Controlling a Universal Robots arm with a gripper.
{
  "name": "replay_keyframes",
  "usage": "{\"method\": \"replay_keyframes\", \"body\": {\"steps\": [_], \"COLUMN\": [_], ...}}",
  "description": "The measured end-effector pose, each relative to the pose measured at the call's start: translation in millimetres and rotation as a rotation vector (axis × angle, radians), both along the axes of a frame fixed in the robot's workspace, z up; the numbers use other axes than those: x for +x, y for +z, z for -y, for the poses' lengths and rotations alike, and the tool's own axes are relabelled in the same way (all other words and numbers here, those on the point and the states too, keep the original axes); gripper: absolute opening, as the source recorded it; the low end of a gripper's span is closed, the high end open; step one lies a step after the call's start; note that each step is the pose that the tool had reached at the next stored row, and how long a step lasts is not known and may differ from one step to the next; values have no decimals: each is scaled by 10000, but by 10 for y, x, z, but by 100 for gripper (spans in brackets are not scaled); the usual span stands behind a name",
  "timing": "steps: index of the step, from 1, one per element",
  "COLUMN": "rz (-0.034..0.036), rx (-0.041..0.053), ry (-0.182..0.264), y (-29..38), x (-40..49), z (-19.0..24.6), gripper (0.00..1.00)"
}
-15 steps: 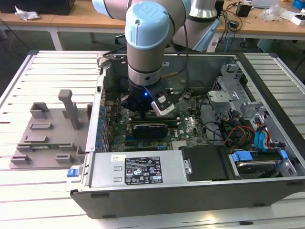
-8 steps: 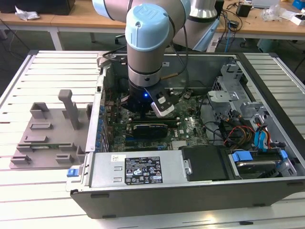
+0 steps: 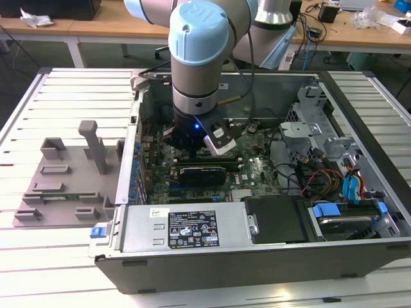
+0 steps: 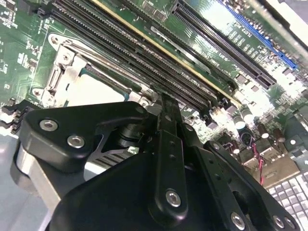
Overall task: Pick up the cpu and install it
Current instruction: 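Install the second cpu locking lever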
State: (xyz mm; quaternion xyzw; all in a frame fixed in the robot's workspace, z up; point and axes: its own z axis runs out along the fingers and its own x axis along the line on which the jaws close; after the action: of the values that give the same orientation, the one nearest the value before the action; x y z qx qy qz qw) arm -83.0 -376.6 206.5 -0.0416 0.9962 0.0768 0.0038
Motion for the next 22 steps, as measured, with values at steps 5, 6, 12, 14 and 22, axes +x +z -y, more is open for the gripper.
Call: {"method": "replay_keyframes", "body": {"steps": [5,6,12,14,22], "rz": [-1,1,-11,-21,-68], "rx": [-219,-295,-846,-924,-1321], "ry": [0,1,-1,1,1], "y": [32,31,31,31,30], "x": [43,56,234,296,516], "z": [-87,-103,-179,-197,-381], "gripper": [11,11,11,11,11]}}
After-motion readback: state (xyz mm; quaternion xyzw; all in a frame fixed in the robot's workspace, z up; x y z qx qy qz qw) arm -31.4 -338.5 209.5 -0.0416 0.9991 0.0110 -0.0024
